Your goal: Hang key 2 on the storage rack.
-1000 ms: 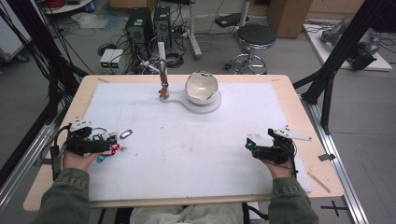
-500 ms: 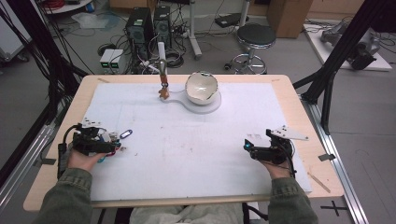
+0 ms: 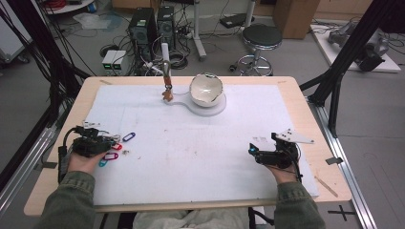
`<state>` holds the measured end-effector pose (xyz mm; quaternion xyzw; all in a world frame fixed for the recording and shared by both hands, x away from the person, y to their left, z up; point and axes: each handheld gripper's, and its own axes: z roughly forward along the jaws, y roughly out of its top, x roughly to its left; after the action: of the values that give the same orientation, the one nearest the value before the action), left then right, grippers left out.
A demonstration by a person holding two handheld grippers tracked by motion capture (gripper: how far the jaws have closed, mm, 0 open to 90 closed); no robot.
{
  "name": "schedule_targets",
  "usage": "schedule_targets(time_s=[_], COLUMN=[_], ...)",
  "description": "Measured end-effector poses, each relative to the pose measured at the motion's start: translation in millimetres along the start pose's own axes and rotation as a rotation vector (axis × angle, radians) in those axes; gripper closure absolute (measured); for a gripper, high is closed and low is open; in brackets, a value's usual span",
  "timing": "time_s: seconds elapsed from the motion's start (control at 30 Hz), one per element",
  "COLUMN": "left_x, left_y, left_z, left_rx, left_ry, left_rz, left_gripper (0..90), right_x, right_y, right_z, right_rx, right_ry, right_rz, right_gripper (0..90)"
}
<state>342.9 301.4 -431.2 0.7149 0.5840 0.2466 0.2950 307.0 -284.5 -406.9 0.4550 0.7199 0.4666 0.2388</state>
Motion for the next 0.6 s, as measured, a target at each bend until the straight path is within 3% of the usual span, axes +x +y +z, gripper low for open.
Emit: schedule_targets(time_s=[0.07, 0.1, 0.2, 0.6], left_x=[0.8, 3.4, 10.0, 12.6], left_y=[0.7, 0.8, 0.6, 0.9], left_z=[-3.7, -4.8, -4.8, -10.4], left_rx=[-0.024, -0.03, -0.018, -0.05], left_ry=[0.028, 0.015, -0.038, -0.091], left_rz=[-0.003, -0.022, -0.057, -0.087], left_gripper=[67.5, 81.3, 82.5, 84.0], right_x=[0.0, -0.1, -0.6, -0.7], right_y=[-0.1, -0.1, -0.1, -0.2], right_z=[-0.1, -0.1, 0.3, 0.7], right_rx=[0.0, 0.0, -0.001, 0.0], right_ry=[0.0, 0.0, 0.001, 0.007], right_rz=[-0.001, -0.001, -0.005, -0.008], right_gripper=[0.9, 0.9, 0.9, 0.9])
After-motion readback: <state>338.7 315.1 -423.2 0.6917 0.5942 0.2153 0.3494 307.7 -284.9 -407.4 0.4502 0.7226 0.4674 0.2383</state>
